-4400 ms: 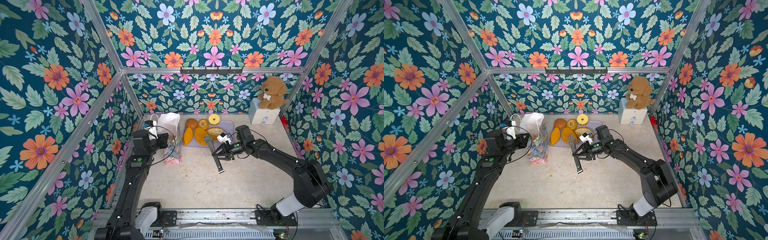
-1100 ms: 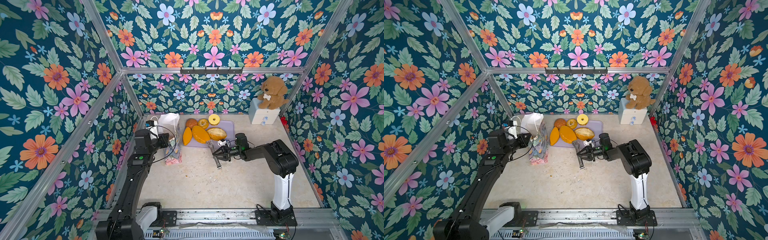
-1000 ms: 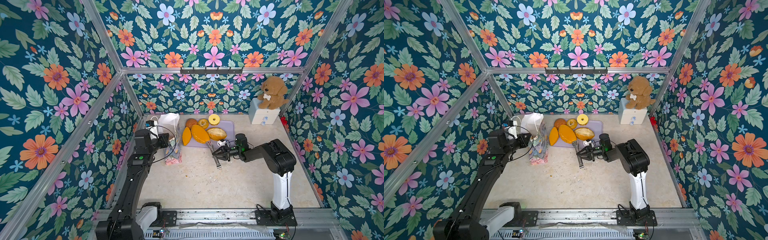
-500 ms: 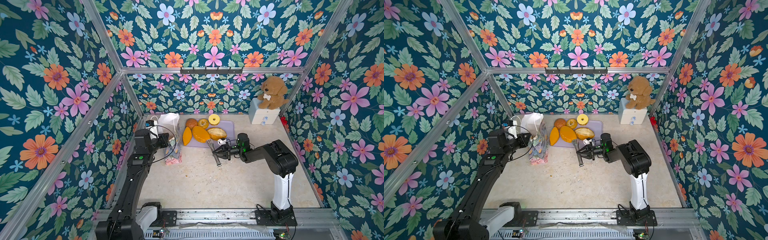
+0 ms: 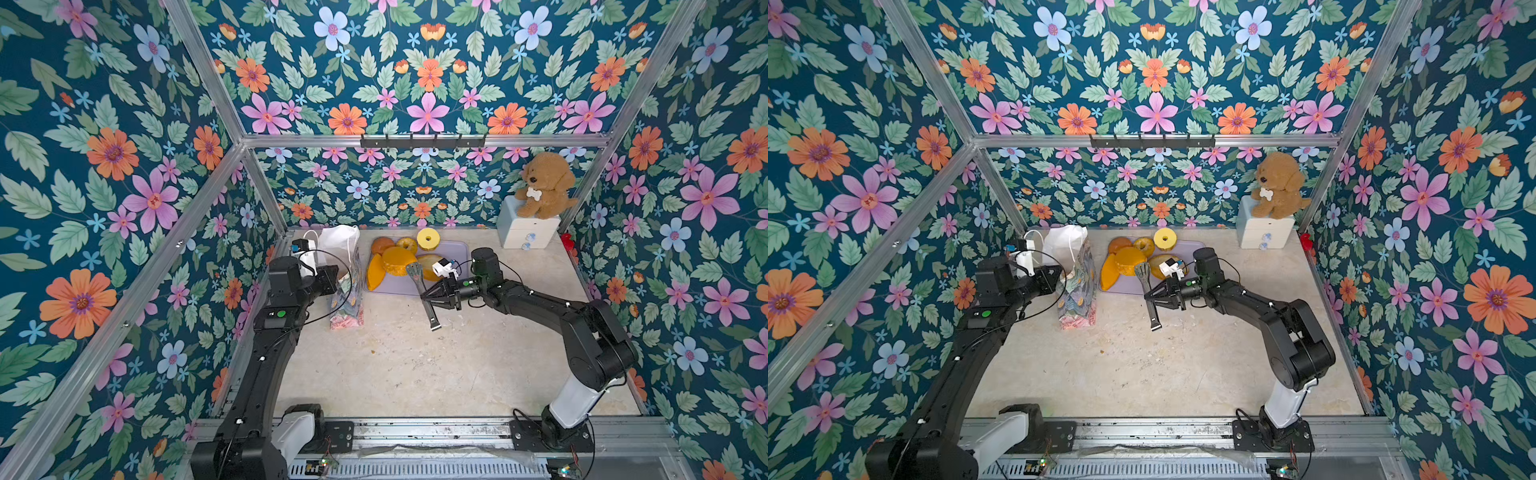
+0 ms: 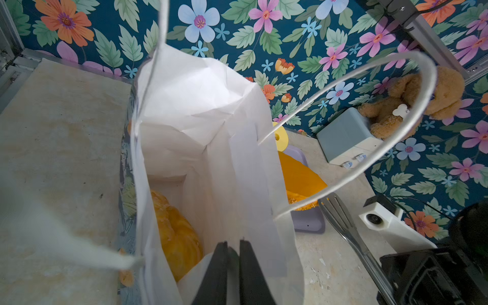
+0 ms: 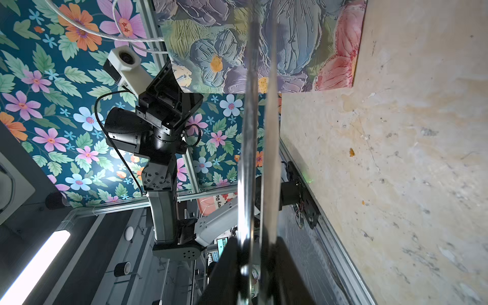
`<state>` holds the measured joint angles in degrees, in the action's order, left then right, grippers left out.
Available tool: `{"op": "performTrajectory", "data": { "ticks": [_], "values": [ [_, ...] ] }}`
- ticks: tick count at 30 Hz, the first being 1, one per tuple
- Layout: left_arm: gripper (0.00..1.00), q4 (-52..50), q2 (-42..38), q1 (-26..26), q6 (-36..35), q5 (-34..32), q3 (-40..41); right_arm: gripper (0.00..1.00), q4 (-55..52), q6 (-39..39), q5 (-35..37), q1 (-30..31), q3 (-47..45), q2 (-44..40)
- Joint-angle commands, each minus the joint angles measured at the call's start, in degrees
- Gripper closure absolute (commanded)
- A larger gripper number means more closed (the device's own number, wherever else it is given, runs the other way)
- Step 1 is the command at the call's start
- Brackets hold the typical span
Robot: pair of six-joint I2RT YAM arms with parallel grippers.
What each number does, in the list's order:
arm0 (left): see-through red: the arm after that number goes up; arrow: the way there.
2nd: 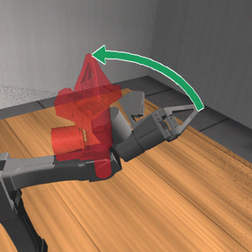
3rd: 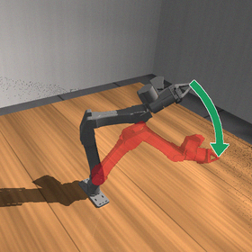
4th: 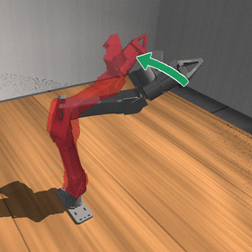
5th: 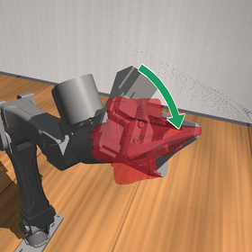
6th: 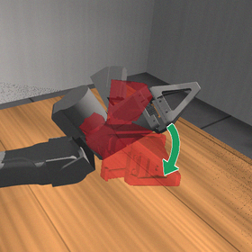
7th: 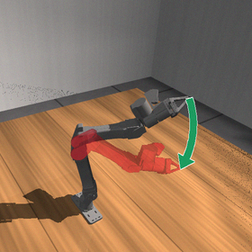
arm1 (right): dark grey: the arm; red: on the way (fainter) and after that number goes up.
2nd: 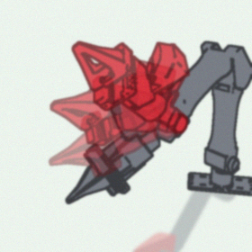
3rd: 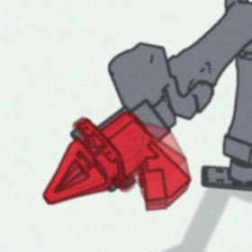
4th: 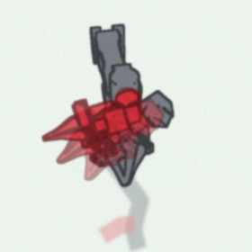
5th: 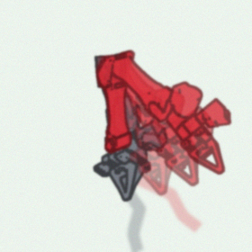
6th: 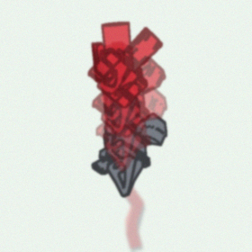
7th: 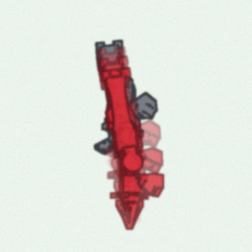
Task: Pack bread into a paper bag
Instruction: Pick up the fake bread from the plate, then place the fake bread in the paper bag.
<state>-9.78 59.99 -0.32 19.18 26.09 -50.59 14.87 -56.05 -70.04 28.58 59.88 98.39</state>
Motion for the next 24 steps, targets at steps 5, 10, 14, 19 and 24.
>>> {"op": "performTrajectory", "data": {
  "ticks": [5, 10, 14, 19, 24],
  "values": [
    [0.85, 0.5, -0.63, -0.03, 0.33, 1.37, 0.13, 0.98, -20.96, 11.13, 4.43, 4.05, 9.97, -5.21],
    [0.85, 0.89, -1.24, 0.01, 0.9, 2.1, 0.53, 0.99, -22.61, 9.56, 5.13, 5.41, 15.71, -6.52],
    [0.85, 1.87, -1.89, 0.05, 1.81, 3.13, 1.44, 0.99, -27.12, 11.01, 6.21, 6.54, 21.15, -6.38],
    [0.85, 2.79, -2.18, -0.1, 2.83, 4.4, 1.76, 0.99, -32.66, 12.86, 7.59, 7.92, 29.22, -4.7],
    [0.85, 3.1, -2.33, -0.19, 3.14, 5.1, 1.72, 1.0, -39.22, 15.39, 8.91, 9.5, 38.46, -1.0]
  ]
}}
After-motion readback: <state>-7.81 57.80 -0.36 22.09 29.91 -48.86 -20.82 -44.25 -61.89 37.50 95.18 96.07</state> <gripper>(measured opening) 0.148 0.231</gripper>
